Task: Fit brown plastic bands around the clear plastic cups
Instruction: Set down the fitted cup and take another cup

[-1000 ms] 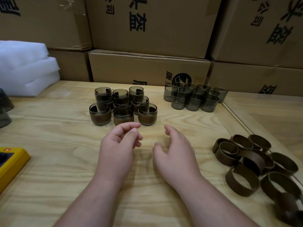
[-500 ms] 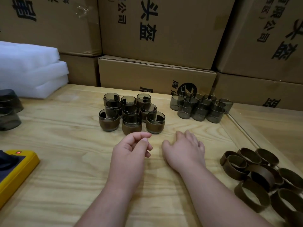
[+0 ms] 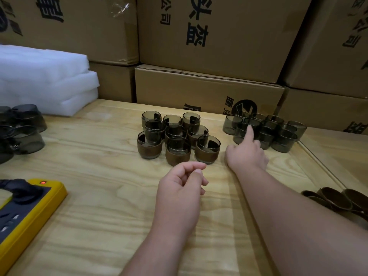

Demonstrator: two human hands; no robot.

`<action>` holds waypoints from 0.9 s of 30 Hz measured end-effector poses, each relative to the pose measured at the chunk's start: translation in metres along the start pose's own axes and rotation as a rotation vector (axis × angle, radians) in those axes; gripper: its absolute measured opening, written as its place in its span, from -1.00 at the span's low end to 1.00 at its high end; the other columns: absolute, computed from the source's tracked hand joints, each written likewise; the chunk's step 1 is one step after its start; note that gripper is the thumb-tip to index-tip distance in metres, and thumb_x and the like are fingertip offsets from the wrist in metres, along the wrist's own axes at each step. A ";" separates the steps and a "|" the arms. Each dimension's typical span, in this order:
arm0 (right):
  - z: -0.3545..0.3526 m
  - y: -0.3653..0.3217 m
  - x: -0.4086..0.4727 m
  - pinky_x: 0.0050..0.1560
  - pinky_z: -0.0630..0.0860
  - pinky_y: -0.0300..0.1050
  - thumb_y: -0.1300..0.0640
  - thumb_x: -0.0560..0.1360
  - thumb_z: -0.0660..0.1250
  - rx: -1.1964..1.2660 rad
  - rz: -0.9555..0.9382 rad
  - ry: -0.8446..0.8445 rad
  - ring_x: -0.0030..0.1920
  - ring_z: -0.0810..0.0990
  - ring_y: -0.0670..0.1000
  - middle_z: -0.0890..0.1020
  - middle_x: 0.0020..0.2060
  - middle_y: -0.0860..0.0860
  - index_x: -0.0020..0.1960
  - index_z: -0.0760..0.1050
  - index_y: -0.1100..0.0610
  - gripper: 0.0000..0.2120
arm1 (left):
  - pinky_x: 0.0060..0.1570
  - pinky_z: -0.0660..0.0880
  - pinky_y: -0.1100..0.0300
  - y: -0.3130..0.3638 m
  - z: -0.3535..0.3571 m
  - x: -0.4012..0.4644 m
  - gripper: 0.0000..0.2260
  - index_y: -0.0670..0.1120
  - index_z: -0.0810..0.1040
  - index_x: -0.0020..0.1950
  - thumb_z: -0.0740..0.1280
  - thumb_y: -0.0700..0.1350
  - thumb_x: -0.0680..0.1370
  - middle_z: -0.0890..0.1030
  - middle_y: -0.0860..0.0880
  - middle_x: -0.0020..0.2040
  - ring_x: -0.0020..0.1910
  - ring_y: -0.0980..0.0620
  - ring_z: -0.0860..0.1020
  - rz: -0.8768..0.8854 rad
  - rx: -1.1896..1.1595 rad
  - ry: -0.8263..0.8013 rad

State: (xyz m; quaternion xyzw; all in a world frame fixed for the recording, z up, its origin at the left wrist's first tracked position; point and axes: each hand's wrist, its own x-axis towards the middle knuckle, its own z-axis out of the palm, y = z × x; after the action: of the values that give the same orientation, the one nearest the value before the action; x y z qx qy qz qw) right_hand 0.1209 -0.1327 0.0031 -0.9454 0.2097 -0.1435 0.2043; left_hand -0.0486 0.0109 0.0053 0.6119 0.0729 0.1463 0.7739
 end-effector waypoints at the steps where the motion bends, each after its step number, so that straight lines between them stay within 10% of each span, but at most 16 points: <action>1: 0.001 0.000 0.002 0.28 0.45 0.17 -0.09 0.58 0.29 -0.003 0.002 -0.005 0.33 0.52 0.19 0.46 0.44 0.13 0.66 -0.05 -0.14 -0.23 | -0.29 0.51 0.37 0.000 0.000 0.000 -0.75 0.09 0.72 -0.11 0.34 -0.21 0.62 0.66 0.05 -0.32 -0.35 0.16 0.56 -0.001 0.000 -0.001; 18: -0.041 0.052 -0.112 0.14 0.57 0.07 -0.04 0.54 0.27 0.315 -0.106 0.009 0.10 0.54 0.04 0.42 0.24 -0.07 0.42 0.32 -0.16 -0.54 | -0.29 0.51 0.40 -0.002 -0.001 -0.002 -0.75 0.14 0.70 -0.04 0.35 -0.20 0.61 0.69 0.09 -0.19 -0.27 0.21 0.59 0.000 0.125 -0.049; 23: -0.058 0.082 -0.160 -0.04 0.51 -0.06 -0.06 0.52 0.30 0.408 -0.214 -0.035 -0.04 0.53 -0.07 0.34 0.09 -0.18 0.22 0.41 -0.21 -0.72 | 0.17 0.48 0.31 -0.002 0.003 -0.009 -0.39 0.28 0.37 0.43 0.36 -0.02 0.39 0.52 0.28 0.26 0.13 0.28 0.52 0.034 0.664 -0.402; 27: -0.067 0.083 -0.167 -0.08 0.45 -0.18 -0.26 0.48 0.18 0.621 -0.317 -0.096 -0.15 0.52 -0.14 0.44 -0.04 -0.15 -0.11 0.45 -0.06 -0.72 | 0.48 0.33 0.08 0.003 0.004 -0.015 -0.04 0.32 0.15 0.59 0.38 0.34 0.20 0.42 0.38 0.23 0.42 0.17 0.37 0.095 0.863 -0.464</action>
State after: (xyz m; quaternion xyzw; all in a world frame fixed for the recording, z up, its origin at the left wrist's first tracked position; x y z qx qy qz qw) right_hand -0.0762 -0.1477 -0.0064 -0.8646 -0.0032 -0.1857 0.4668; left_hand -0.0619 0.0027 0.0082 0.8958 -0.0755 -0.0023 0.4379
